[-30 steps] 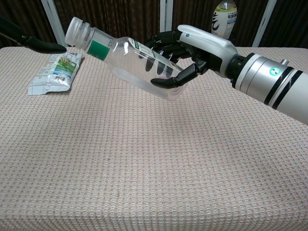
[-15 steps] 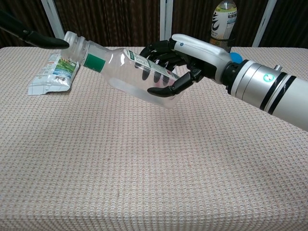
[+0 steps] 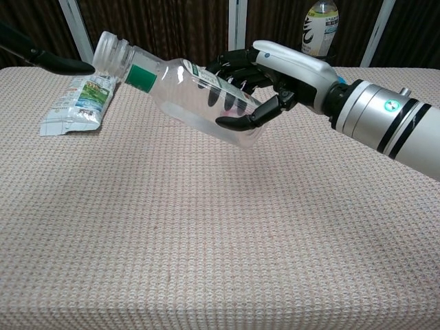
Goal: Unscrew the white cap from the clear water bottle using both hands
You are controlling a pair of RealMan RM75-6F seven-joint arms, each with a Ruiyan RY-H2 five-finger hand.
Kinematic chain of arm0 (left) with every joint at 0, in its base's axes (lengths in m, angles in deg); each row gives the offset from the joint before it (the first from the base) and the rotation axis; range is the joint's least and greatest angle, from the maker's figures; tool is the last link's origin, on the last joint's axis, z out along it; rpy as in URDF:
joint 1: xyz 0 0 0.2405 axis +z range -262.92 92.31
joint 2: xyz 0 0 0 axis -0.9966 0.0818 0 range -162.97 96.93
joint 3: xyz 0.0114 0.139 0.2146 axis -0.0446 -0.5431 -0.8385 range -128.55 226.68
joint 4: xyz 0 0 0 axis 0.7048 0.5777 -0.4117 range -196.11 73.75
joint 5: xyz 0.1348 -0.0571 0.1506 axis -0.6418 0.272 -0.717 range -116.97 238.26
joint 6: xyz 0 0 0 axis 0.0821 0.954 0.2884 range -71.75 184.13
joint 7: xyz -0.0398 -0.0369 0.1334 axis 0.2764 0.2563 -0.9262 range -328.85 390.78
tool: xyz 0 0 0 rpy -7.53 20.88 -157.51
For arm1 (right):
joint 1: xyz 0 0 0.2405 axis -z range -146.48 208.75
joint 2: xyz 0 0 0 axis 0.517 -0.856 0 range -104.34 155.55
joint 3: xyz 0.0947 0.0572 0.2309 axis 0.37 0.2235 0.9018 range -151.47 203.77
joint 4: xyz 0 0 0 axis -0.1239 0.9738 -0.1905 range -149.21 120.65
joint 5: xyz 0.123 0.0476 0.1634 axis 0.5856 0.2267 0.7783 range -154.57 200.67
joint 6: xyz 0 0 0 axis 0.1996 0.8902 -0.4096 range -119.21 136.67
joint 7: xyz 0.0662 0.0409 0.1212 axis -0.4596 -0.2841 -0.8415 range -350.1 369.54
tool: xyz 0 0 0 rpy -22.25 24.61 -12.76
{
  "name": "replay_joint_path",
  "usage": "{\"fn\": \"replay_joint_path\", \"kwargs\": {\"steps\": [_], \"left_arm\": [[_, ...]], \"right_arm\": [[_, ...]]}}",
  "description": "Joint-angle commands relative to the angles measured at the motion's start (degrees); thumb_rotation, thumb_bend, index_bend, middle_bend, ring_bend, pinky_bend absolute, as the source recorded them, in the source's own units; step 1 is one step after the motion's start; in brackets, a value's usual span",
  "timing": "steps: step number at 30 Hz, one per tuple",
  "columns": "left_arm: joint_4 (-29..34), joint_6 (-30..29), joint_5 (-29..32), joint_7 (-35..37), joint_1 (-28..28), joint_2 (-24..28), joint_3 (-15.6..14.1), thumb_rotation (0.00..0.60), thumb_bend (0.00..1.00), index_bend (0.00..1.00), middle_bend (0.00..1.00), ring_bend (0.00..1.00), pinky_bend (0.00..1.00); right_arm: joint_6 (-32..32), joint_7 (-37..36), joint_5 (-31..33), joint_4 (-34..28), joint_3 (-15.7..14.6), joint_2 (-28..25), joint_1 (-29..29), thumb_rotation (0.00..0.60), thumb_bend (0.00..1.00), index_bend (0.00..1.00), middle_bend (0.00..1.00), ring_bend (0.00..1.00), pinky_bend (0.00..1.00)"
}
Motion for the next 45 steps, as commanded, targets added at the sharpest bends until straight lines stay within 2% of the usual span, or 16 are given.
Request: {"fn": "replay_joint_path", "kwargs": {"steps": [1, 11, 19, 29, 34, 45], "left_arm": [[-0.1, -0.1, 0.1, -0.1, 0.0, -0.2, 0.1, 0.6, 0.0, 0.15, 0.11, 0.0, 0.02], [0.8, -0.6, -0.4, 0.0, -0.2, 0.2, 0.6, 0.6, 0.0, 0.15, 0.11, 0.0, 0.02], [1.1, -0.3, -0.9, 0.8, -0.1, 0.8, -0.3, 0.6, 0.0, 0.17, 0.11, 0.0, 0.02], [0.3, 1.2, -0.8, 2.2, -0.2, 1.3, -1.4, 0.6, 0.0, 0.31, 0.11, 0.0, 0.02], [0.0, 1.4, -0.9, 2.9, -0.4, 1.2, -1.5, 0.6, 0.05, 0.36, 0.11, 0.0, 0.02], [-0.7, 1.6, -0.7, 3.3, -0.8, 0.9, -1.2, 0.6, 0.16, 0.38, 0.11, 0.0, 0.02]], "right_arm": [[0.2, 0.0, -0.2, -0.2, -0.2, -0.1, 0.1, 0.6, 0.68, 0.71, 0.6, 0.47, 0.5], [-0.6, 0.2, 0.0, 0.1, -0.2, 0.3, -0.3, 0.6, 0.68, 0.71, 0.6, 0.47, 0.51], [-0.2, 0.0, 0.2, 0.3, -0.1, 0.2, 0.0, 0.6, 0.68, 0.71, 0.6, 0.47, 0.51], [0.0, -0.4, 0.1, 0.3, -0.1, -0.1, 0.1, 0.6, 0.68, 0.71, 0.6, 0.47, 0.51], [0.1, -0.7, 0.0, 0.3, -0.1, -0.2, 0.1, 0.6, 0.68, 0.71, 0.6, 0.47, 0.51], [0.3, -0.6, -0.1, 0.0, -0.2, -0.5, 0.2, 0.6, 0.68, 0.71, 0.6, 0.47, 0.52]]}}
